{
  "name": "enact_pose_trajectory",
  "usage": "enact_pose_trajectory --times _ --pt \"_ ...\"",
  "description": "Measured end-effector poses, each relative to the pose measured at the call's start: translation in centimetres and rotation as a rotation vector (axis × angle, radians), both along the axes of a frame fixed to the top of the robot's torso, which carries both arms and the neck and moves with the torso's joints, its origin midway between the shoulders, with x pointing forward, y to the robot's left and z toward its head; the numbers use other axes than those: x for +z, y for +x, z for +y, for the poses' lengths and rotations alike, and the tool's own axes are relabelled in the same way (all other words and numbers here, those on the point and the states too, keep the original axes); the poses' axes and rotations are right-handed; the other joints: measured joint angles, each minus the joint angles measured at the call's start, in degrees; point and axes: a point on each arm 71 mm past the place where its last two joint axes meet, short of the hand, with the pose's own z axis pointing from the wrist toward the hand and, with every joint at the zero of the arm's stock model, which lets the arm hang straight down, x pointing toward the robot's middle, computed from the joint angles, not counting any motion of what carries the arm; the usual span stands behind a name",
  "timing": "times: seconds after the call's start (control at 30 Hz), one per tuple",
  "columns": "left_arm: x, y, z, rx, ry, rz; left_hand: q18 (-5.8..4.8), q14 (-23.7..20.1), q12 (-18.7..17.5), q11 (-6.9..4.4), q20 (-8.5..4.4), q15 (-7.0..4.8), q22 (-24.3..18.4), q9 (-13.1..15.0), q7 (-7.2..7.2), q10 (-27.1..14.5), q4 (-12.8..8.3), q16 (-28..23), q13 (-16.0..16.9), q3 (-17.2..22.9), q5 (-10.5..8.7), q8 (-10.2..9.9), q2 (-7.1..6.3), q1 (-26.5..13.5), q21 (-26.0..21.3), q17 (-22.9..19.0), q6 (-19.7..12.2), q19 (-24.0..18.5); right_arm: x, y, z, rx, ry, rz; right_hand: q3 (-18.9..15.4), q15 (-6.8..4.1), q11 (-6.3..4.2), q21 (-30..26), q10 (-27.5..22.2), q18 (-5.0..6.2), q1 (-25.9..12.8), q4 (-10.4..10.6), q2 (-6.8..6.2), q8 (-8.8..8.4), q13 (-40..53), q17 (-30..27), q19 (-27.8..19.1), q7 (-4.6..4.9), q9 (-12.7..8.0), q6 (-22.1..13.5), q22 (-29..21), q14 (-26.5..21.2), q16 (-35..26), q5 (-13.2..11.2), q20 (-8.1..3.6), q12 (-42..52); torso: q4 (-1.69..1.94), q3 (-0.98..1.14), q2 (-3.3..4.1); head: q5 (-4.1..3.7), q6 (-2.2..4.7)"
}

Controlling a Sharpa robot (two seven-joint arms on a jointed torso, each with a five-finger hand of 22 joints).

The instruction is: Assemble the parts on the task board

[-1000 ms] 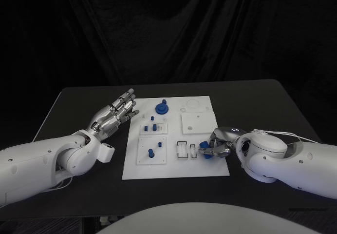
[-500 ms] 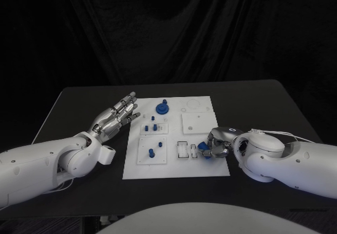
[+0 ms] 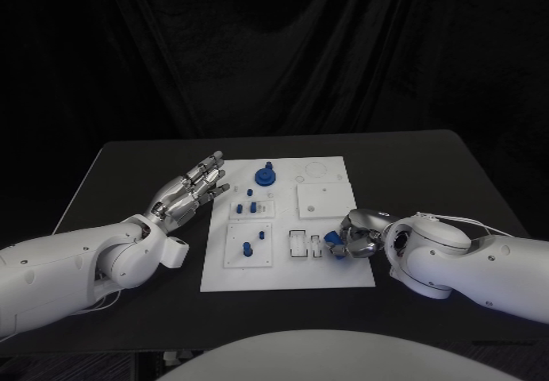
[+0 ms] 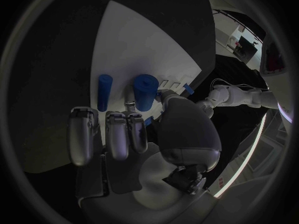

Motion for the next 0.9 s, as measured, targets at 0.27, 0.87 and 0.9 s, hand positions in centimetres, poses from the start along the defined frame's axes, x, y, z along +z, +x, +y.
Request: enact_pose_trajectory --times 0.27,0.87,0.9 --pt "0.0 0.0 0.0 -0.001 -0.001 0.001 0.0 -0.2 0.0 0.0 0.0 0.21 0.1 0.0 0.19 0.0 0.0 0.0 0.0 0.0 0.0 0.0 0.0 0.0 0.0 0.0 -0.2 0.0 0.1 -0.1 -0.3 -0.077 0.118 0.036 0.6 -0.45 -0.21 0.0 0.2 0.0 -2.9 0.6 0.15 0.78 0.0 0.0 0.0 0.19 3.2 -0.8 0.0 0.0 0.0 6.9 0.0 0.0 -0.01 0.01 -0.03 0.08 0.0" --pt "-0.1 -0.1 0.0 -0.005 -0.004 0.003 0.0 0.0 0.0 0.0 0.22 0.41 0.2 0.0 0.59 0.0 -0.2 0.0 0.0 0.2 0.0 0.0 0.0 0.0 0.0 0.0 -0.2 0.2 0.4 -0.5 1.3 -0.093 0.228 0.066 1.1 -0.67 -0.33 -0.3 0.3 0.0 -4.4 0.8 0.27 -0.44 0.0 0.0 0.0 -1.02 2.9 -3.5 0.0 0.0 -0.6 1.6 0.0 0.0 0.01 -0.02 -0.01 0.23 0.0" --pt "-0.1 -0.1 0.0 -0.005 -0.004 0.003 0.0 0.0 0.0 0.0 0.22 0.41 0.2 0.0 0.59 0.0 -0.2 0.0 0.0 0.2 0.0 0.0 0.0 0.0 0.0 0.0 -0.2 0.2 0.4 -0.4 1.5 -0.091 0.229 0.066 1.1 -0.67 -0.33 -0.3 0.3 0.0 -4.7 0.8 0.38 -0.69 0.0 0.0 0.0 -1.0 2.9 -3.5 0.0 0.0 -0.7 1.2 0.0 0.0 0.01 -0.02 -0.01 0.23 0.0"
